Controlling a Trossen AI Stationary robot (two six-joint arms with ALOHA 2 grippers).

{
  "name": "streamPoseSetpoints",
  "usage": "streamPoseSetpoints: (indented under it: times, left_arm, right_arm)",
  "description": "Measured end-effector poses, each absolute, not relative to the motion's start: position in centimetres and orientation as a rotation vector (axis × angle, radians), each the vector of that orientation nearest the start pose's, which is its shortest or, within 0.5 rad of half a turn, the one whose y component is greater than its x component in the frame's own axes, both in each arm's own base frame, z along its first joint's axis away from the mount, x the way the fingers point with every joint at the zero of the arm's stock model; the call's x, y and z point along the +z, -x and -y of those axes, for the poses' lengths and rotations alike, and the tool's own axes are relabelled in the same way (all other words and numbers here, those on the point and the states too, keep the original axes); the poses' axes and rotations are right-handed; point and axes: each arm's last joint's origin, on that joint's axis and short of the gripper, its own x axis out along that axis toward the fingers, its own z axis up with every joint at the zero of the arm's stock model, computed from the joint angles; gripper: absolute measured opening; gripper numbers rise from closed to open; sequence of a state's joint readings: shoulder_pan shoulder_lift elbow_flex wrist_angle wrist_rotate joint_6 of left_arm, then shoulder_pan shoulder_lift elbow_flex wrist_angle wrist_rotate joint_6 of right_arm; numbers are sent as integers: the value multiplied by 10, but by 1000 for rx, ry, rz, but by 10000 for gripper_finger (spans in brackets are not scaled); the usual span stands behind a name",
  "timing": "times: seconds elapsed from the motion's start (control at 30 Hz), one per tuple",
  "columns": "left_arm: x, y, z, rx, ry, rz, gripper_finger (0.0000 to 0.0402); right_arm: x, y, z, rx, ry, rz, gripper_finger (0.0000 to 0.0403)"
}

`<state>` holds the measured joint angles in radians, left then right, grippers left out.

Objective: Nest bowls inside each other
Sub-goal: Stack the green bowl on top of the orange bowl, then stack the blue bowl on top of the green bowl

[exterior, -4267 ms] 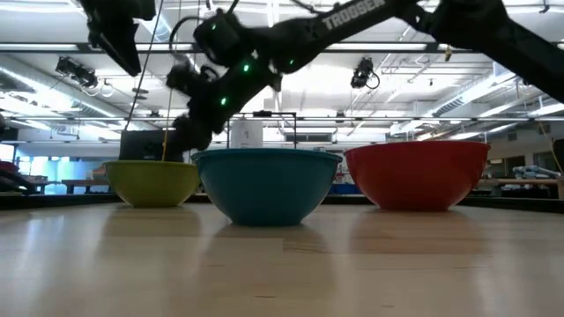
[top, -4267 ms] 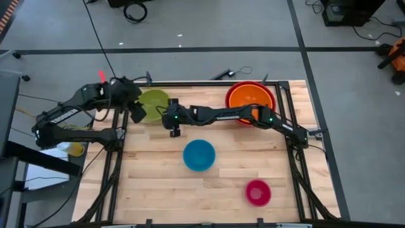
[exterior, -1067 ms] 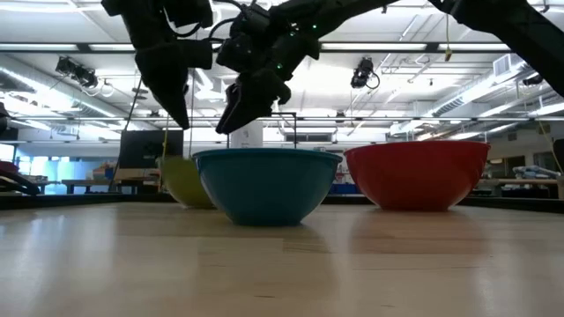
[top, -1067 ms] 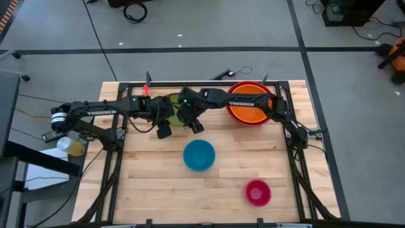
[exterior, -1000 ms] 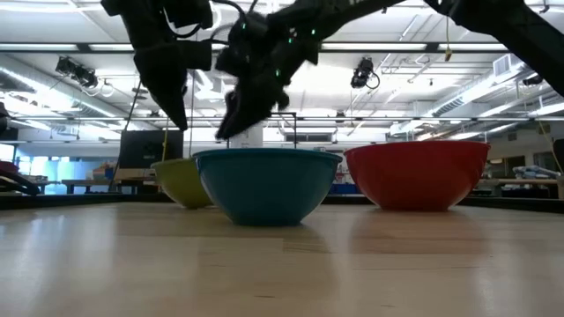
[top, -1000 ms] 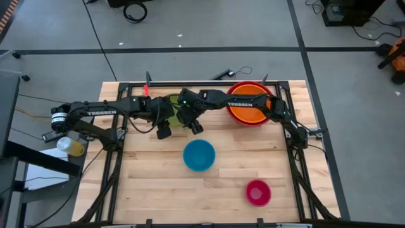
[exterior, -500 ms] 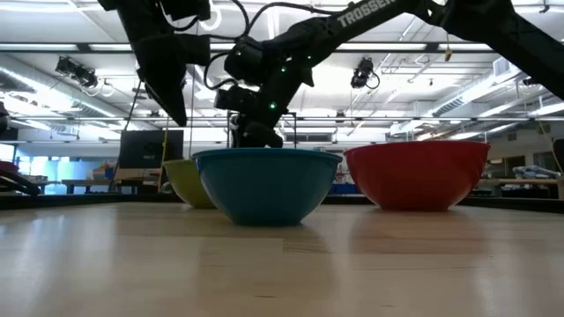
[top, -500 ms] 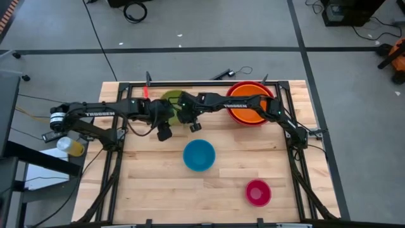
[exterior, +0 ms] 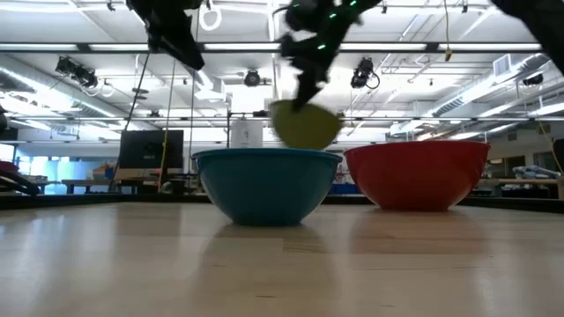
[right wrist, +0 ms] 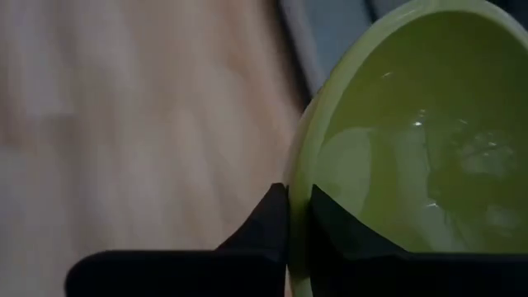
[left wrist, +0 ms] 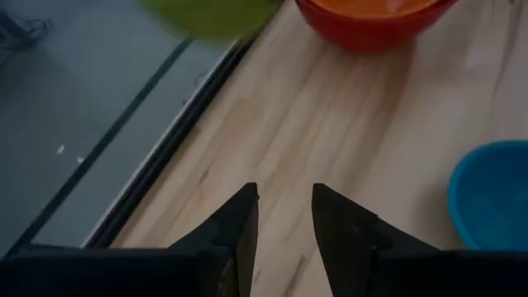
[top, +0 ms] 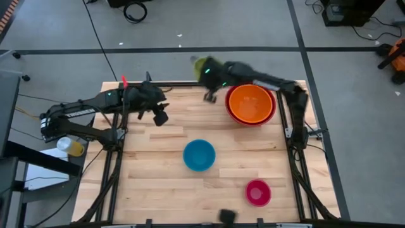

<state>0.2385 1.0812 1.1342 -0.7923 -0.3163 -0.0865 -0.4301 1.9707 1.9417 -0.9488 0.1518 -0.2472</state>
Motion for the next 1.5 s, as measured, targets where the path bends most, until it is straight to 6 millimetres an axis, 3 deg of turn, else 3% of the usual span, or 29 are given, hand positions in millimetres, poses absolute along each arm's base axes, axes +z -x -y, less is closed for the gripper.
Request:
streamPoseSetpoints:
  times: [0.13, 0.23, 0.47, 0.57, 0.63, 0.73, 0.83, 1.03, 1.13, 1.33, 1.5]
  left_arm:
    - [337, -204, -63, 535, 71, -684, 117]
    - [323, -211, -64, 502, 98, -620, 117]
    - [284, -223, -58, 439, 195, -510, 117]
    - [274, -222, -54, 426, 204, -533, 116]
    - [272, -223, -52, 416, 202, -536, 116]
    - [273, -224, -49, 405, 201, -533, 116]
    - [273, -224, -47, 400, 215, -529, 116]
    - [261, -230, -51, 474, 313, -570, 121]
    - [250, -236, -51, 437, 353, -630, 129]
    - [223, -252, -50, 221, 356, -785, 132]
    - [209, -259, -50, 186, 388, -845, 132]
  right_arm:
    - [342, -330, 188, -556, -18, -1117, 25]
    - [342, -300, 178, -594, -113, -1124, 25]
    - [280, -269, 128, -664, -273, -1125, 25]
    - [255, -262, 109, -677, -298, -1198, 25]
    - [249, -259, 100, -674, -323, -1198, 25]
    - [243, -259, 92, -669, -340, -1205, 29]
    - [241, -260, 88, -710, -335, -1205, 72]
    - [268, -260, 82, -782, -410, -1055, 198]
    - [286, -266, 73, -724, -416, -949, 234]
    - [283, -319, 42, -278, -466, -735, 227]
    - [237, -358, 27, -210, -547, -782, 210]
